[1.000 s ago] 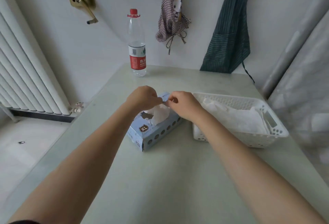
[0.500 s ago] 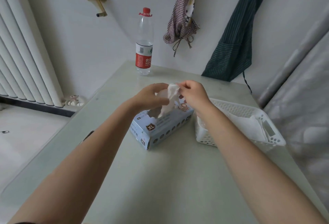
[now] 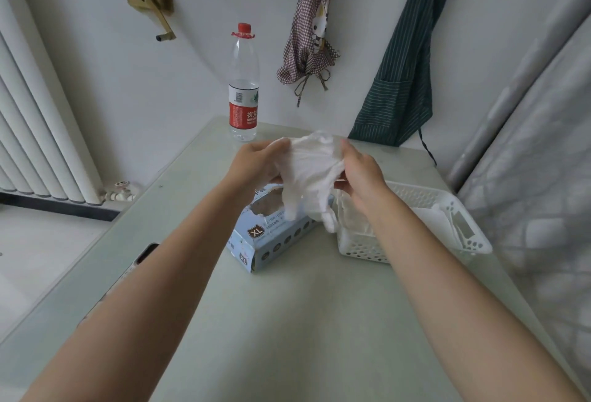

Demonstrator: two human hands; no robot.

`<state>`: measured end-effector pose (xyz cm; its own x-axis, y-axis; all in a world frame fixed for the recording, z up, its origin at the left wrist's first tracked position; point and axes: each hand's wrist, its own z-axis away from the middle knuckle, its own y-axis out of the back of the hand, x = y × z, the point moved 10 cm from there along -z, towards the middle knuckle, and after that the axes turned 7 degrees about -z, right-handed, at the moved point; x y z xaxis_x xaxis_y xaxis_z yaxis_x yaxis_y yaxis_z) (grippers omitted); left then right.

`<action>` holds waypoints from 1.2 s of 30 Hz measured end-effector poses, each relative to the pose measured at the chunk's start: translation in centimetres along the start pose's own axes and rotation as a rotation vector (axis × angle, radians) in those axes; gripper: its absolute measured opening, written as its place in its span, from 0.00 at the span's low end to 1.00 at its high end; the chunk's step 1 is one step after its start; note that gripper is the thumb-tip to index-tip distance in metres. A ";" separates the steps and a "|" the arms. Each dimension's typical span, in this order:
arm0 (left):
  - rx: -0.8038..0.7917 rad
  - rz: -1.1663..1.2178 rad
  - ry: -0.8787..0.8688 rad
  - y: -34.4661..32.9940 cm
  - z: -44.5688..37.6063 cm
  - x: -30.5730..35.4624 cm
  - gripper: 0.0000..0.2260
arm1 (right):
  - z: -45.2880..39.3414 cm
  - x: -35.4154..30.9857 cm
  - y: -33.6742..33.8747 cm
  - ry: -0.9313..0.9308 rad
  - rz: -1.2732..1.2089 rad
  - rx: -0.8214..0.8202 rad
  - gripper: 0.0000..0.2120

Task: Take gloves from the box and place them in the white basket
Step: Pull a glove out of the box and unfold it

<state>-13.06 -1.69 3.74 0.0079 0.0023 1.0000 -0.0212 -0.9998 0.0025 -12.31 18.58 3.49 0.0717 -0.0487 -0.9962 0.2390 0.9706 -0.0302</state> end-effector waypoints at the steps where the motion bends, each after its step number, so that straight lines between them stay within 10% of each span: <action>1: 0.012 0.010 0.028 0.0 -0.1 -0.3 0.09 | 0.0 0.2 0.4 -0.026 -0.017 0.018 0.22; 9: 0.064 -0.200 0.104 -0.3 0.1 -0.6 0.17 | 1.6 0.6 -1.7 -0.041 0.108 -0.265 0.27; 17: -0.295 0.002 0.097 -4.6 1.7 0.6 0.19 | 3.0 -0.9 -3.4 0.059 0.254 -0.442 0.13; 23: -0.245 -0.058 -0.086 -4.3 1.6 2.1 0.05 | 2.0 -3.6 -0.7 0.176 0.199 -0.142 0.01; 36: -0.252 -1.151 -0.154 -3.8 -0.9 -0.7 0.06 | 3.1 -7.6 1.3 0.295 0.330 0.004 0.07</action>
<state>-13.86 2.16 3.06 0.2705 0.8769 0.3973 -0.1191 -0.3790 0.9177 -9.50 19.46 11.23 -0.1345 0.3340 -0.9329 0.2539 0.9217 0.2933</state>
